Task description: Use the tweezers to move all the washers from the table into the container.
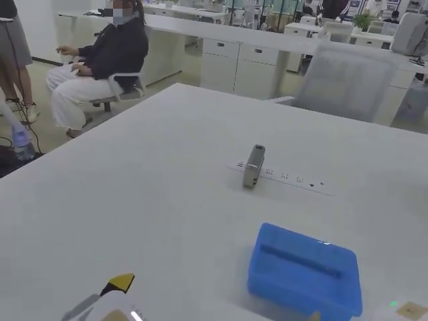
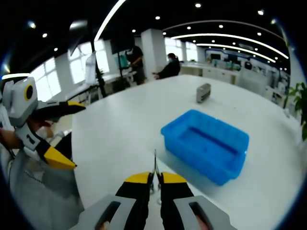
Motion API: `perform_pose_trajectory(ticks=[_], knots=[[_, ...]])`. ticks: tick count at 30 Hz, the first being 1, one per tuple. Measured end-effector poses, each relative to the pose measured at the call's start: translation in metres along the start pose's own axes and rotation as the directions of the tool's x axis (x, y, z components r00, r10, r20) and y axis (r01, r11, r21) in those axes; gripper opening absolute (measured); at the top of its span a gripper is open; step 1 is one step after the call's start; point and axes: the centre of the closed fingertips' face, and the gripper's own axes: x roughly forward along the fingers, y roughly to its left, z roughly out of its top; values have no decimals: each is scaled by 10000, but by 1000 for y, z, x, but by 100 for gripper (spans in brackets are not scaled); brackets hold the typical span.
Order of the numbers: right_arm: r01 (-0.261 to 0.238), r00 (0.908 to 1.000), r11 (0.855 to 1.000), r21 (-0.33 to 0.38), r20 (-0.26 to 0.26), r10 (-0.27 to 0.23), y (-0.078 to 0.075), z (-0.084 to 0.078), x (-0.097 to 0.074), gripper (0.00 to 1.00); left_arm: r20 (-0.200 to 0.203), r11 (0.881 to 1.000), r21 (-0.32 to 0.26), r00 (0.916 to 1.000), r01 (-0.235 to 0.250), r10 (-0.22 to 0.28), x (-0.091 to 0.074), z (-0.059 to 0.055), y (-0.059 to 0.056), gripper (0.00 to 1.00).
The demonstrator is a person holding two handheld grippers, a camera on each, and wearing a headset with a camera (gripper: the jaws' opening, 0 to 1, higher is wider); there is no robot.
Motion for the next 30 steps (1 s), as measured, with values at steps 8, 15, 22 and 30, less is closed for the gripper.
perform_pose_trajectory(ticks=[8,15,22,30], knots=[[18,9999,9995,304,131,-22,1,2,0,4,-68,10000,54,10000,5,-5,0,-1,-1,95],[37,10000,10000,50,-11,-37,6,-3,2,4,-124,10000,84,9999,-18,19,0,-2,-1,95],[44,9999,9998,-202,102,-42,11,-4,1,3,-150,9999,98,9999,-49,50,0,-3,0,94],[182,9998,9963,-846,25,-181,11,-4,1,2,-194,9999,165,9998,-19,22,1,-4,-1,94]])
